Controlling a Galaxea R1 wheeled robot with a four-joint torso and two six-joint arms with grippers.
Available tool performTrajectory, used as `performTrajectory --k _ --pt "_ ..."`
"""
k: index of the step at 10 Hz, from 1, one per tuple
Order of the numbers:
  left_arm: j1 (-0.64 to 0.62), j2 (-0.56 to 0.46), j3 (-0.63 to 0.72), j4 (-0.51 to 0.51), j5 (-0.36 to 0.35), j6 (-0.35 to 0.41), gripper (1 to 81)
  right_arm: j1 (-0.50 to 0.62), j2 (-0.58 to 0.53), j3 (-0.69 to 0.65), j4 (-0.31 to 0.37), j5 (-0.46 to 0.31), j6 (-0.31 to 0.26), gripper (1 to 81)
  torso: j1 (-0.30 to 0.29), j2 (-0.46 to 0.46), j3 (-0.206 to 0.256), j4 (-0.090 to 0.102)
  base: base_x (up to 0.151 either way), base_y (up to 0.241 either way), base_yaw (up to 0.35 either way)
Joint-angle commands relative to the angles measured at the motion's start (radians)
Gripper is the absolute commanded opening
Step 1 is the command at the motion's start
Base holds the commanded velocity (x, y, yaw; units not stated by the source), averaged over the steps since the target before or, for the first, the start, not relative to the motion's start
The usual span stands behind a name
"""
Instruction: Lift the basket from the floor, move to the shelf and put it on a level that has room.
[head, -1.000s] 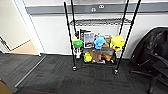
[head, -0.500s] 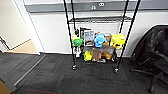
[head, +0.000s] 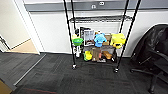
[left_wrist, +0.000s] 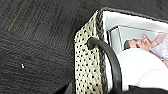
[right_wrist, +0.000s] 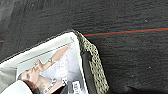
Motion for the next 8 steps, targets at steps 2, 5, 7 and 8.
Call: performTrajectory --k 2,5,7,8 --pt "-0.083 0.016 0.003 0.001 0.025 0.005 81.1 0.104 0.048 -0.076 0.017 -0.039 0.000 81.1 0.000 0.000 -0.094 0.000 0.000 0.000 0.000" --pt "-0.086 0.029 0.003 0.003 0.027 0.005 81.1 0.107 0.053 -0.079 0.020 -0.039 0.001 81.1 0.000 0.000 -0.154 0.000 0.000 0.000 0.000" --pt "-0.097 0.030 0.003 0.001 0.025 0.004 81.1 0.109 0.059 -0.079 0.023 -0.027 0.001 81.1 0.000 0.000 -0.122 0.000 0.000 0.000 0.000" --pt "-0.106 0.033 0.001 -0.002 0.025 0.004 81.1 0.112 0.067 -0.080 0.023 -0.022 0.003 81.1 0.001 0.000 -0.132 0.000 0.000 0.000 0.000"
